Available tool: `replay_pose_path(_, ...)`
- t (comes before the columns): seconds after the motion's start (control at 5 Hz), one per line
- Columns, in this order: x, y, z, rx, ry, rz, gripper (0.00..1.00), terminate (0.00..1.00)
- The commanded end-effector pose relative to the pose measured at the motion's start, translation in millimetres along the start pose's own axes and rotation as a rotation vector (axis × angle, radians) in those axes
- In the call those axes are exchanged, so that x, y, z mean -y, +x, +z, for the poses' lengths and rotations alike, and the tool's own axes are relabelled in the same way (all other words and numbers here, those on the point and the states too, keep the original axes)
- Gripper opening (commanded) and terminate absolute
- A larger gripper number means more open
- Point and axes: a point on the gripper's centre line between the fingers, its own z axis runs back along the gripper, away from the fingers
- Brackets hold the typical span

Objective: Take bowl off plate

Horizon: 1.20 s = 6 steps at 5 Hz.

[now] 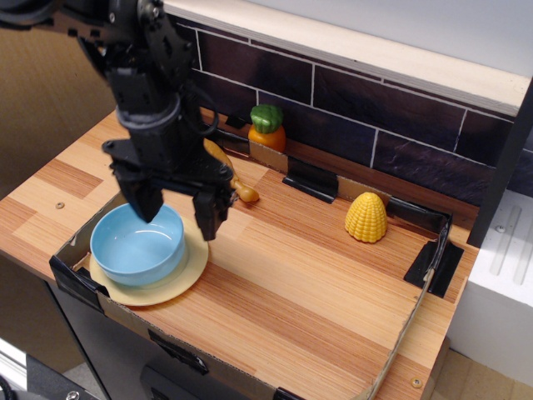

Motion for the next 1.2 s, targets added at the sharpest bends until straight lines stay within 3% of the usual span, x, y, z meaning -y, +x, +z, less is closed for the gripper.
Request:
replay_pose_path(0.0, -4.9, -6.6, -8.8, -0.015, 0.026, 0.084, 1.0, 0.0)
replay_pose_path(0.2, -4.2, -7.2, -14.8, -0.035, 0.007, 0.095, 1.0, 0.0)
replay_pose_path(0.4, -4.9, -6.1, -17.8, -0.025, 0.032, 0.108, 0.0, 0.0)
replay_pose_path(1.0, -6.0, -5.1, -9.2, 0.037, 0.072, 0.126, 0.0, 0.0)
